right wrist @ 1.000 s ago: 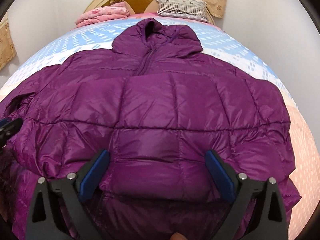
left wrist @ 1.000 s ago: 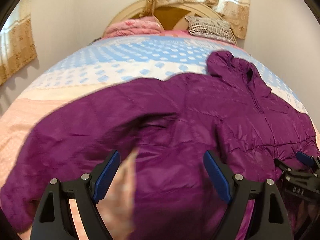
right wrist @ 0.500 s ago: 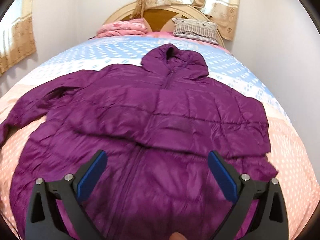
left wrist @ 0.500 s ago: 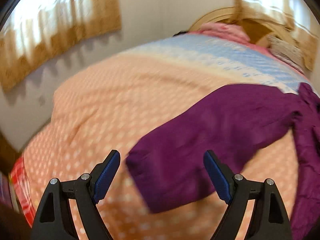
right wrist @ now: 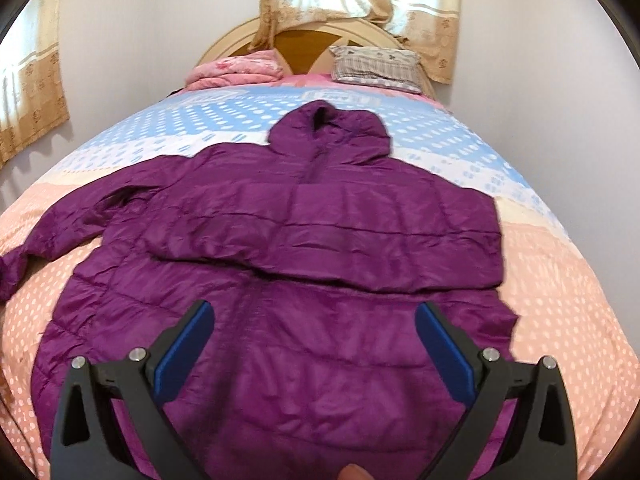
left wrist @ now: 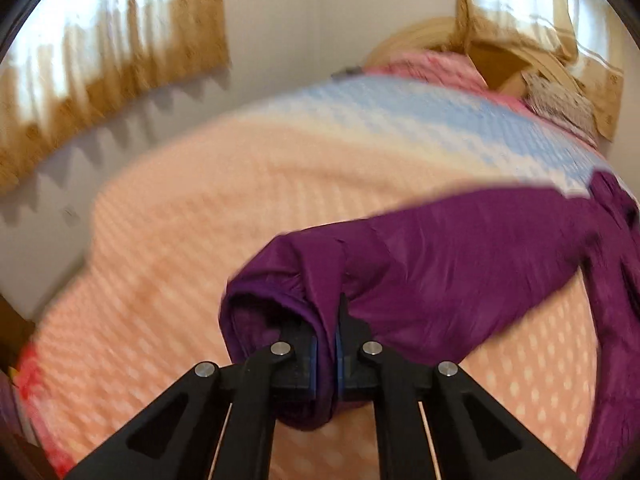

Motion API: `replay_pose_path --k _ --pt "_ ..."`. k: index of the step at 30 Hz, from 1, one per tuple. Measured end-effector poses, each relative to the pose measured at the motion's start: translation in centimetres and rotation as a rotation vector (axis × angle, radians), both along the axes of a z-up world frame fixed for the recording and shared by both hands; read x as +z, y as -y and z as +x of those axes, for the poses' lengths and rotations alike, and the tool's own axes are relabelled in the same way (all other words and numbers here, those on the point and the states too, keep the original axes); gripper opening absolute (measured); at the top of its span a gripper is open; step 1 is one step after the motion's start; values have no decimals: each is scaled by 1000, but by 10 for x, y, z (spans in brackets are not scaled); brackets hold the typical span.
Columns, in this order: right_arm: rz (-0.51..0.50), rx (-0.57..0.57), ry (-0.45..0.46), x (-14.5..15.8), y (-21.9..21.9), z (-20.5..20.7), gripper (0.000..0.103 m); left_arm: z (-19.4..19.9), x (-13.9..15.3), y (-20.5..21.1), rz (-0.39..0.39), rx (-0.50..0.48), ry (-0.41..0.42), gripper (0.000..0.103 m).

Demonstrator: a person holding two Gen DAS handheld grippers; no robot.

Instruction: Fold large clothes

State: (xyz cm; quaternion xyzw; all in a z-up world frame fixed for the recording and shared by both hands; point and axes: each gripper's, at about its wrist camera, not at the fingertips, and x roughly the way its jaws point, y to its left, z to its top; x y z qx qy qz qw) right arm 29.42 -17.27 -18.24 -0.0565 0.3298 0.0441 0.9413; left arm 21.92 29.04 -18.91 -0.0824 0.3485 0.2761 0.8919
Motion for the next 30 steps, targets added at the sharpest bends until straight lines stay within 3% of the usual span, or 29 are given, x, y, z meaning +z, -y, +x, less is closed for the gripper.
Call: replay_pose_path --k 6,11,21,24,30 --pt "48 -79 26 8 43 5 102 22 76 14 158 -56 115 5" --pt "41 -137 32 9 69 9 102 54 104 69 183 -210 167 4" --pt "45 -269 40 11 127 4 102 107 121 243 198 -525 212 4" --pt "55 -279 39 7 137 4 102 116 118 297 229 -605 213 4" --pt "81 -283 19 -8 146 7 102 135 100 386 219 -742 181 5"
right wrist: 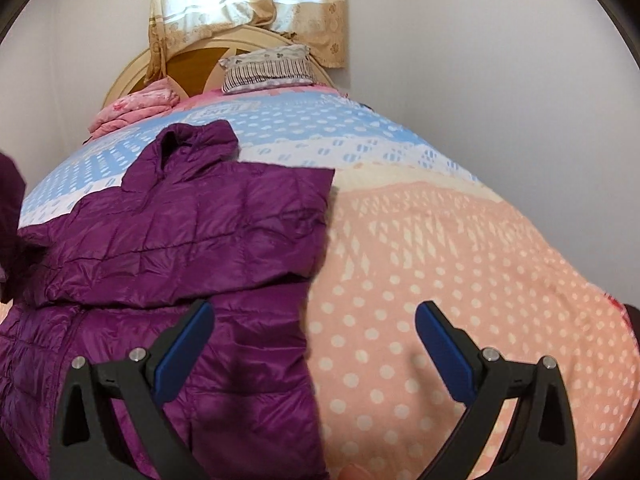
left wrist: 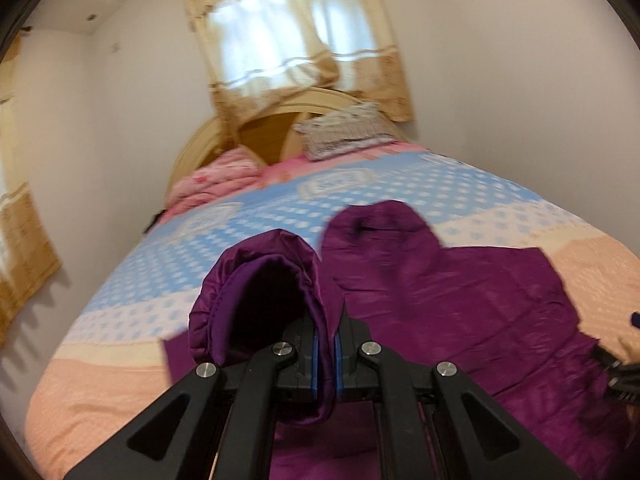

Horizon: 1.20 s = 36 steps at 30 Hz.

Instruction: Fold large clothes

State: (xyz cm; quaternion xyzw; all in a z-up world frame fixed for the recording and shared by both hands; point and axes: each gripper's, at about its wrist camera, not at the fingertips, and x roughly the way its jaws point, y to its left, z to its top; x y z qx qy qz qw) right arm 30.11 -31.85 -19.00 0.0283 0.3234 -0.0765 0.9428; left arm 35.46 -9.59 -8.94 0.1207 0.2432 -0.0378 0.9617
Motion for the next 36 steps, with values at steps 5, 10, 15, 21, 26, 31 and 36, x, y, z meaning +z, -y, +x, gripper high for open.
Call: replay_pose_path --k 5,10,15,21,26,31,36 --pt "-4 -1 -10 -8 6 1 102 1 -27 61 13 -89 -40 24" --pt "3 -19 -23 -10 16 1 102 -18 -29 82 32 -79 80 96" --pt "4 -5 -15 -2 11 1 102 -21 -23 46 30 -40 105 98" --pt "-2 59 8 18 -17 10 102 -21 -25 -24 -37 70 91 98" --pt "23 139 8 26 -46 33 102 -10 -57 -68 -15 190 16 98" --pt "89 216 -69 16 -74 77 94 4 -104 -108 -45 344 -121 98" --pt "142 268 -166 -6 -92 112 80 8 -129 -136 -131 409 -199 98"
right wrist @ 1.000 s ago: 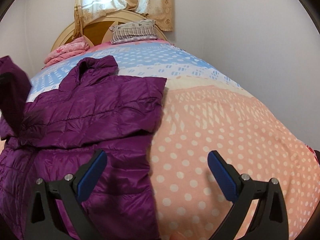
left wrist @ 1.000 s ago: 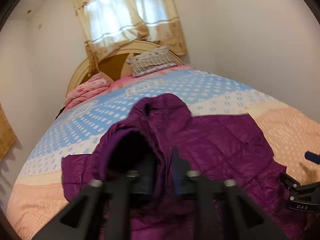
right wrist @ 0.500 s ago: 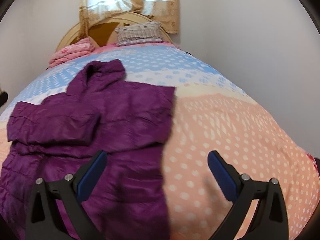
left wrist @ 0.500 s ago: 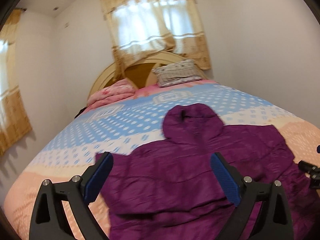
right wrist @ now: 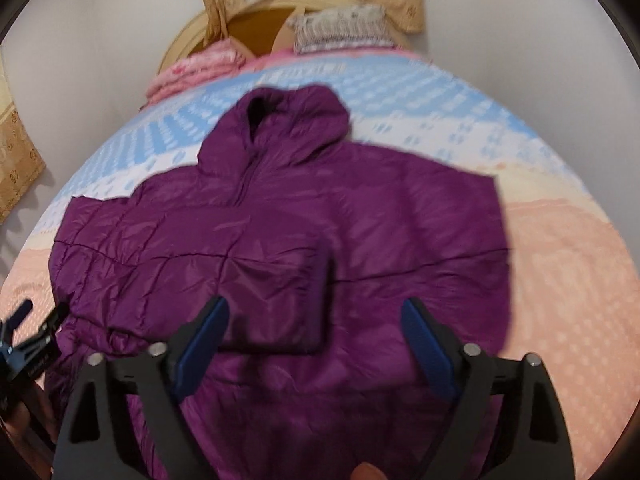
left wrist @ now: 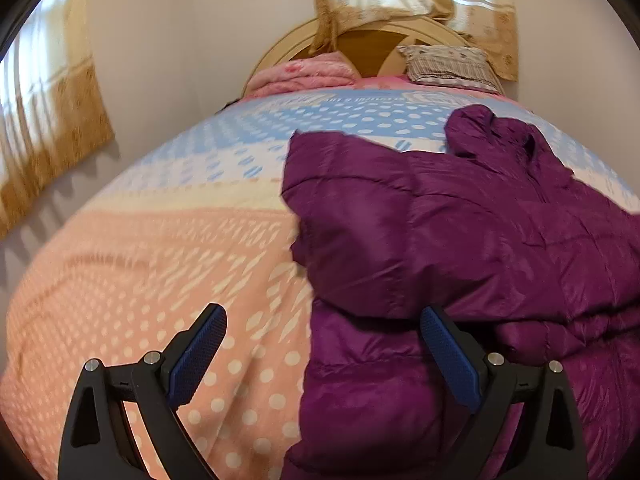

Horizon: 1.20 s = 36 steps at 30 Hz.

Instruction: Fold large clothes

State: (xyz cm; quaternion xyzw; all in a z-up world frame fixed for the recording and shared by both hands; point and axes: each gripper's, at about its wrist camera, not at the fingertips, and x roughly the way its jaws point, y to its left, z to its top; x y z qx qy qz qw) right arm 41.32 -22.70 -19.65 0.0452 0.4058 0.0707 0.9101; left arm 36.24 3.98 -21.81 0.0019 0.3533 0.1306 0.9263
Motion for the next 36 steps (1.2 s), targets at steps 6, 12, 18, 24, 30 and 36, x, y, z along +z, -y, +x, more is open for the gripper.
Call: replay_pose_path --k 6,12,18,24,30,36 --pt "3 71 8 -5 -14 -3 12 5 -7 -4 -18 26 -27 98" --pt "-39 -6 106 15 10 -24 10 6 -7 -6 -29 31 -50 98" --pt "-53 -90 146 25 43 -39 9 8 -8 -6 -25 37 -61 98" --pt "-85 -174 95 12 69 -44 9 10 -10 -6 -10 37 -79 98" --pt "-96 -198 61 1 78 -46 21 8 -1 -6 -5 24 -62 98" --pt "-99 -309 100 29 87 -64 49 19 56 -5 -28 -18 70 98"
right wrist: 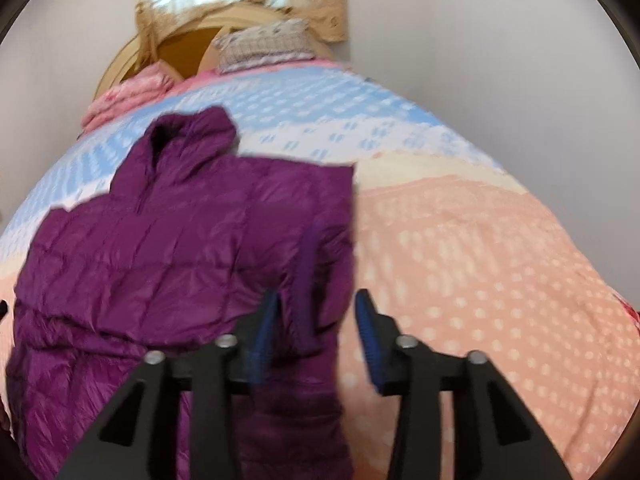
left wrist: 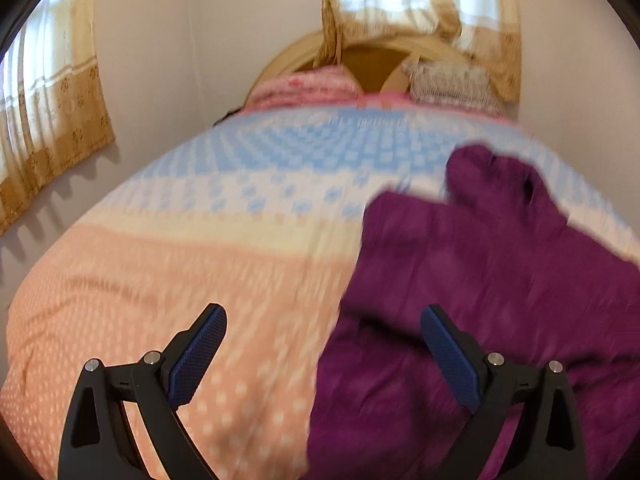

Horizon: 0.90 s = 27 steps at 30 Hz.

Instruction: Fold large clothes

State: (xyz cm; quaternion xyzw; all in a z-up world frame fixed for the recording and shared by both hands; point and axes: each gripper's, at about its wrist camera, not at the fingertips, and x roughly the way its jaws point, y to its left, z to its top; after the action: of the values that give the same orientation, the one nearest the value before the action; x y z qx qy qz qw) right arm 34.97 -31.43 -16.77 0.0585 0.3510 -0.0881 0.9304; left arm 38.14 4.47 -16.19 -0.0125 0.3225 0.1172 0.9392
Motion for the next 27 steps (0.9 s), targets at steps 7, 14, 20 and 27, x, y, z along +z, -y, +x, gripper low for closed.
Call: replay_pose_path --k 7,14,20,27 --pt "23 116 55 17 -43 28 42 53 3 41 -12 -85 4 98" --pt "26 138 -34 -28 -58 70 32 87 -62 85 84 -139 -131 98" --pt "26 124 -68 -55 -52 70 28 92 -74 89 69 -174 -173 98" --pt "-9 121 -78 -60 -56 69 28 92 -70 86 55 -171 -172 98"
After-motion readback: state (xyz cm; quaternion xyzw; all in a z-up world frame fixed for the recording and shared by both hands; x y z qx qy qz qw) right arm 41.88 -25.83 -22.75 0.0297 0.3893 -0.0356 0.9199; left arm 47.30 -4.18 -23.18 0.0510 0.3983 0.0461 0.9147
